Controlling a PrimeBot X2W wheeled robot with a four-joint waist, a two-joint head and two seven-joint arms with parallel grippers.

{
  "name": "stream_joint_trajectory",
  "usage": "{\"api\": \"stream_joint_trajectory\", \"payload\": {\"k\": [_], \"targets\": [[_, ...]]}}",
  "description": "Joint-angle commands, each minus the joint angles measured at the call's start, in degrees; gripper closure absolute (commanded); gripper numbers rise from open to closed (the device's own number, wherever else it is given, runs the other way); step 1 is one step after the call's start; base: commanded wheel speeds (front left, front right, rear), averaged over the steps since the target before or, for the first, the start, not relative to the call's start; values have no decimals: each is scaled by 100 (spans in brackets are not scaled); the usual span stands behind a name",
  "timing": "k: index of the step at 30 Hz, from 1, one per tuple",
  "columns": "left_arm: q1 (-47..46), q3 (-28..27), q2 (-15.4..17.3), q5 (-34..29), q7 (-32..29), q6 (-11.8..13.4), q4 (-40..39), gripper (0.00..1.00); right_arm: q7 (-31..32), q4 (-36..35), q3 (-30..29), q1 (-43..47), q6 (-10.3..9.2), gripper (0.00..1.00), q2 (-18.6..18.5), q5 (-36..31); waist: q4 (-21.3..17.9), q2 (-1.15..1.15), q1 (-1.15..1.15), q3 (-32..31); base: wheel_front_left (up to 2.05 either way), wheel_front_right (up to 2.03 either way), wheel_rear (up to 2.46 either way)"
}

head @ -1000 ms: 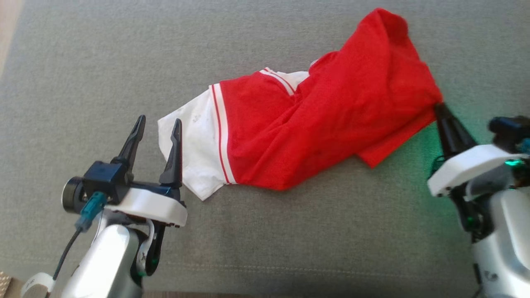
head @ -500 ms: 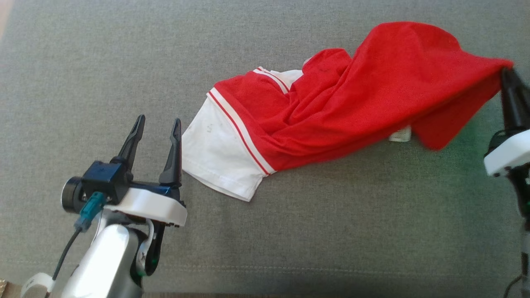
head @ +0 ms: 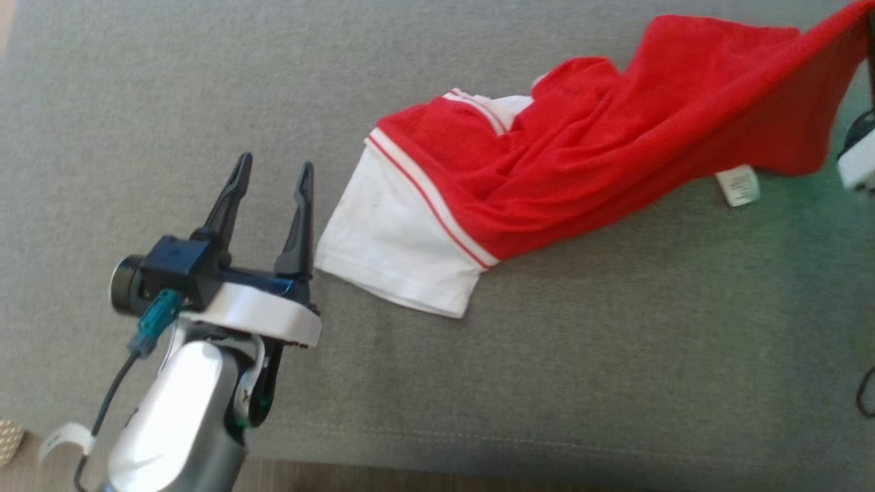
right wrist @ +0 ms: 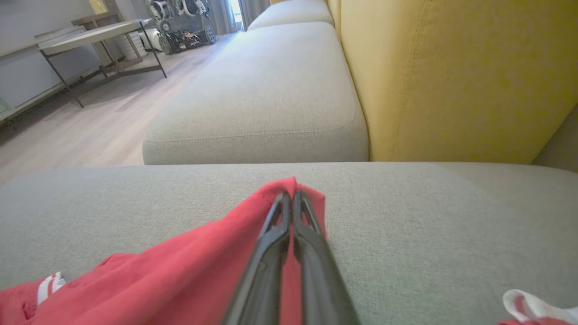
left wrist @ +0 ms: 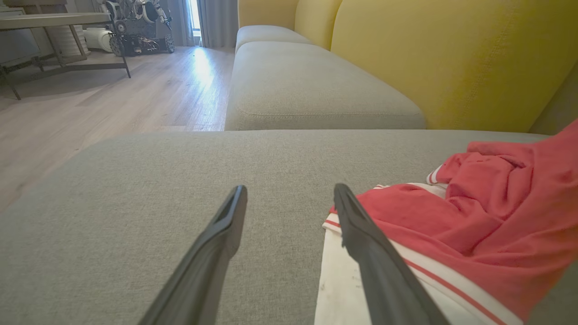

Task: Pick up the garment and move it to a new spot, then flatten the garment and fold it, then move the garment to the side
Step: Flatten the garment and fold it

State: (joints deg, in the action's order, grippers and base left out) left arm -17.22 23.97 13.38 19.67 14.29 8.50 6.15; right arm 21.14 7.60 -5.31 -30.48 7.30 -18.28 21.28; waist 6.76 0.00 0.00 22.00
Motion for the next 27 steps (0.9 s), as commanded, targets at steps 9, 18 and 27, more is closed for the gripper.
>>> {"api": "stream_joint_trajectory", "payload": {"k": [9, 18, 27], "targets": [[-305, -156, -116, -162, 70, -123, -82, 0, -590, 1734, 406, -1011, 19, 65, -258, 186, 366, 0, 0, 320, 0, 0, 0], [-150, -320, -114, -220, 71, -116, -21, 0, -1667, 1888, 744, -710, 19, 0, -83, 92, 95, 0, 0, 57, 0, 0, 0], [148, -483, 4, -208, 71, -85, 6, 0, -2445, 690, 814, 483, 19, 0, 317, -390, -292, 0, 0, -426, 0, 0, 0]]}}
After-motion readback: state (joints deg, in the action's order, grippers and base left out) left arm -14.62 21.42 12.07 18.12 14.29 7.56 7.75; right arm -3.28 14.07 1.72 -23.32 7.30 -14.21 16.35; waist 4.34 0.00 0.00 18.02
